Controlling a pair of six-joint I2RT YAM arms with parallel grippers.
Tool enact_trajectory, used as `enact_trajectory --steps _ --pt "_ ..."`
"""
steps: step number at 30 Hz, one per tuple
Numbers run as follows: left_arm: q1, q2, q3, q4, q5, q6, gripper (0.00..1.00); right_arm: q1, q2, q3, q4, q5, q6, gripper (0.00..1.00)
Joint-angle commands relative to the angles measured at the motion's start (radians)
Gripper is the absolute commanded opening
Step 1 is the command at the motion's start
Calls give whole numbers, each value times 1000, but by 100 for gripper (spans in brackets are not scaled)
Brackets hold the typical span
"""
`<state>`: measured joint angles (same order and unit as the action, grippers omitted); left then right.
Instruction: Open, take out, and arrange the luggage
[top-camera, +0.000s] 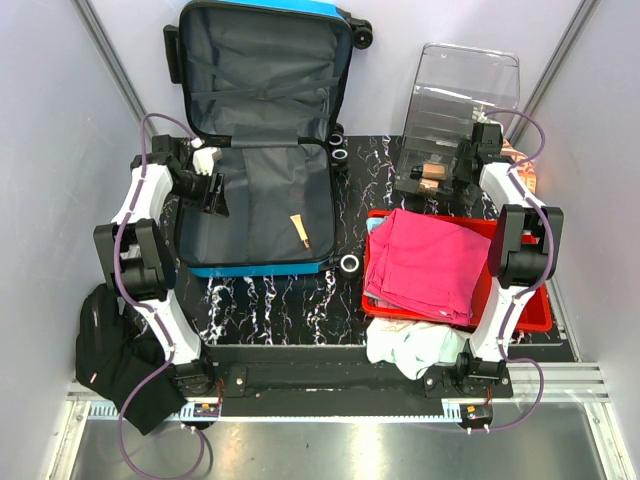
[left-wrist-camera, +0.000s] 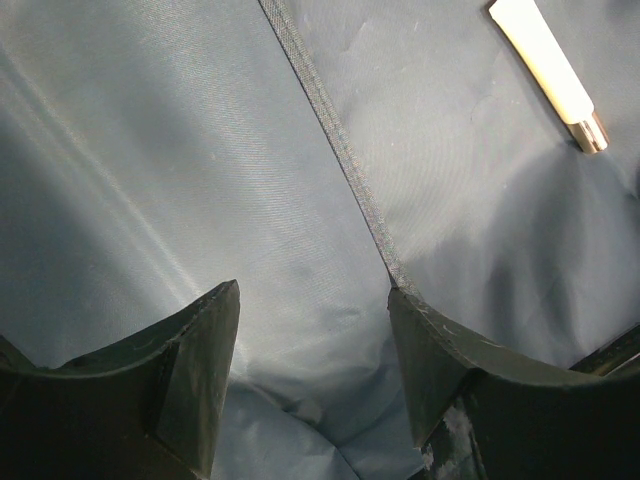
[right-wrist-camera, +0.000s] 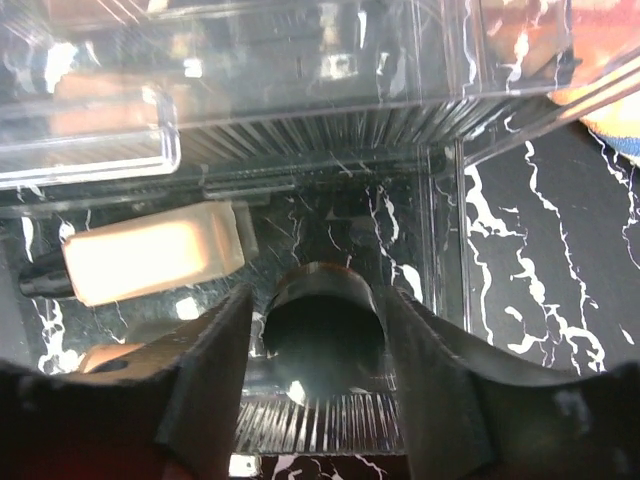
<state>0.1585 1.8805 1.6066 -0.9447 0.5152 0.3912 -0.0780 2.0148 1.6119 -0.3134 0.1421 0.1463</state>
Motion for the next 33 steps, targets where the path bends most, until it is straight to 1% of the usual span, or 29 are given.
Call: enact_trajectory --steps 1,4,6,9,11,12,13,14,15,16,17,18,19,20,21,22,23,24,25,26,27,28,29,30,33 --pt "-2 -47 47 14 2 8 65 -2 -48 16 -15 14 -20 64" --pt "-4 -52 44 17 0 9 65 6 -56 28 -24 -10 -46 67" --pt "-7 -55 41 17 -1 9 65 18 -62 52 -48 -4 -76 68" --pt "-7 -61 42 18 -1 6 65 72 -86 74 -61 36 -141 68" --pt "-8 -67 42 18 -1 2 65 194 -113 92 -65 65 -201 68" --pt "-8 -67 44 23 -1 -2 65 231 -120 118 -76 63 -212 68" --pt "-11 -72 44 26 -4 -3 65 269 -125 131 -81 41 -221 68" --pt "-11 -75 42 32 -3 -12 65 358 -126 144 -84 13 -228 68" --pt "-13 -77 41 35 -6 -17 65 397 -123 173 -90 -27 -226 69" --pt "-14 -81 38 38 -7 -21 65 441 -108 192 -98 -138 -226 69" --pt "-17 -84 35 44 -10 -32 66 475 -94 209 -102 -213 -206 69" --pt "-17 -86 33 47 -20 -38 66 544 -58 251 -110 -328 -186 69" --pt "-20 -90 27 50 -23 -41 66 575 -33 275 -118 -370 -171 69" --pt "-22 -93 24 52 -27 -44 67 645 -6 340 -150 -395 -156 69" --pt "-23 -99 18 58 -35 -52 67 676 63 379 -171 -386 -156 68" --pt "-25 -101 15 63 -37 -55 67 705 102 476 -241 -365 -163 68" --pt "-27 -103 9 66 -43 -60 67 756 198 543 -287 -328 -162 68" --pt "-33 -106 9 69 -44 -66 67 771 255 618 -341 -320 -160 67" --pt "-33 -106 7 72 -46 -68 67 785 315 782 -452 -311 -159 66" --pt "-34 -107 7 72 -56 -69 67 802 435 865 -511 -264 -156 65" --pt "-39 -109 7 72 -63 -74 67 810 493 947 -564 -237 -154 64" --pt "-40 -110 7 72 -66 -74 67 813 546 1076 -651 -210 -159 63" --pt "-45 -116 4 72 -69 -74 68 822 623 1118 -680 -150 -163 63" --pt "-43 -118 1 70 -69 -72 68 824 642 1134 -697 -113 -162 63" --pt "-47 -121 -1 70 -63 -72 68 824 621 1027 -665 -59 -152 63"
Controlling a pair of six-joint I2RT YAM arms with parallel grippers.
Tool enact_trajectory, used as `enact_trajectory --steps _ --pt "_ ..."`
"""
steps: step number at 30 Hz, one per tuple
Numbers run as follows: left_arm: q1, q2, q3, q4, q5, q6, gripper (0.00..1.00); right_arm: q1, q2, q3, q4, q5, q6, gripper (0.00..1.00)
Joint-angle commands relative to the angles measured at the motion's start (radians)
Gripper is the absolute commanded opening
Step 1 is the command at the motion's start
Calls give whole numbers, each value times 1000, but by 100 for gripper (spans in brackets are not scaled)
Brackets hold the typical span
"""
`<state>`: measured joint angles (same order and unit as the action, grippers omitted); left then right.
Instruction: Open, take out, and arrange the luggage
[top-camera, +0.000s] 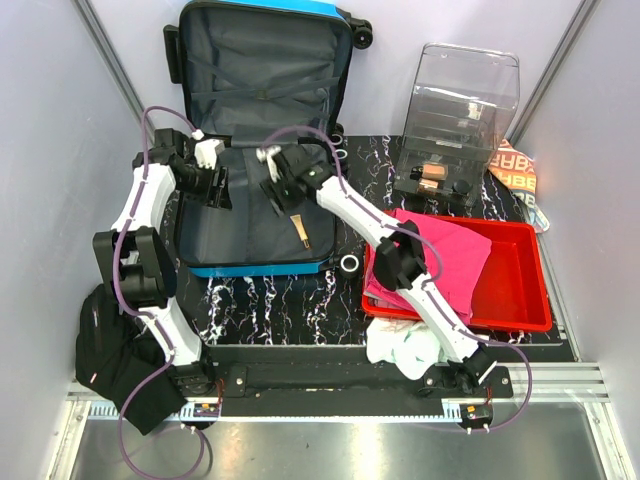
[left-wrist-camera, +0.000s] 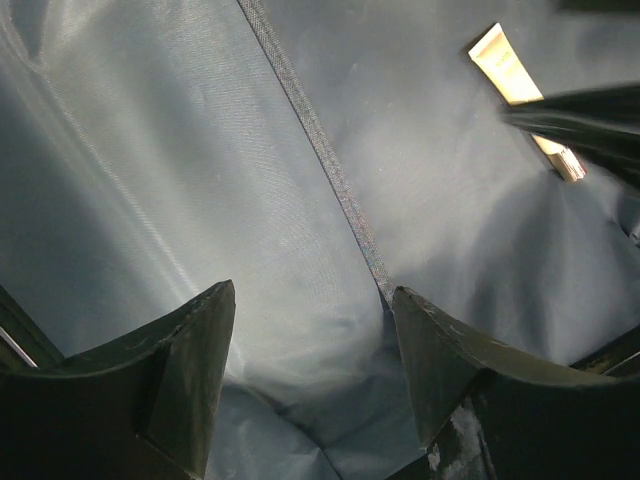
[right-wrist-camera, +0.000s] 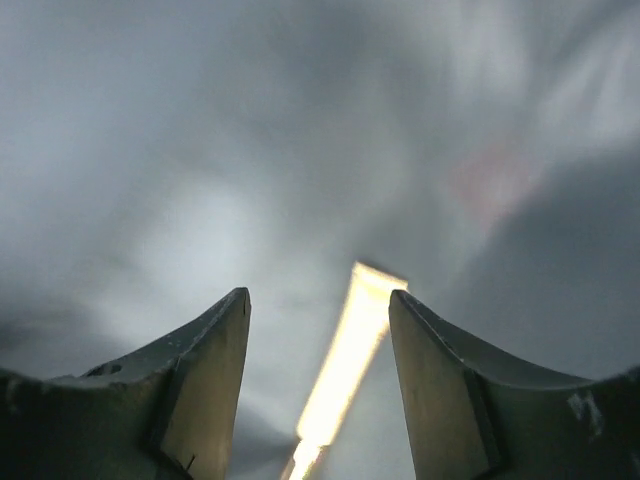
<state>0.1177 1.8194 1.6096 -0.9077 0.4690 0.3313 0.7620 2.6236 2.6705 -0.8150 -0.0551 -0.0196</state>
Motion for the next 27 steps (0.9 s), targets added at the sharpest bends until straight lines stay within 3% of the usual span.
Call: enact_trajectory --steps 1,7,10,11,14,20,23,27 --pt "-7 -60 -5 35 -15 -12 68 -16 1 -106 -130 135 39 63" --pt "-13 -55 3 33 -9 -15 68 -7 16 -178 -125 -9 76 57" --pt "-13 -57 1 32 -16 -9 68 -6 36 -164 -127 -46 76 29" --pt "-13 -58 1 35 -20 -6 68 -4 36 -159 -130 -49 75 15" --pt "-13 -60 -5 33 -24 -3 68 -6 18 -129 -133 -45 61 0" --pt "-13 -60 -5 33 -21 0 68 -41 -170 -73 -76 -86 -91 0" --pt "-13 -63 -4 33 -21 0 68 -113 -365 -211 61 -107 -207 0" --pt "-15 -68 -7 32 -20 2 68 -359 -545 -463 212 -124 -365 0"
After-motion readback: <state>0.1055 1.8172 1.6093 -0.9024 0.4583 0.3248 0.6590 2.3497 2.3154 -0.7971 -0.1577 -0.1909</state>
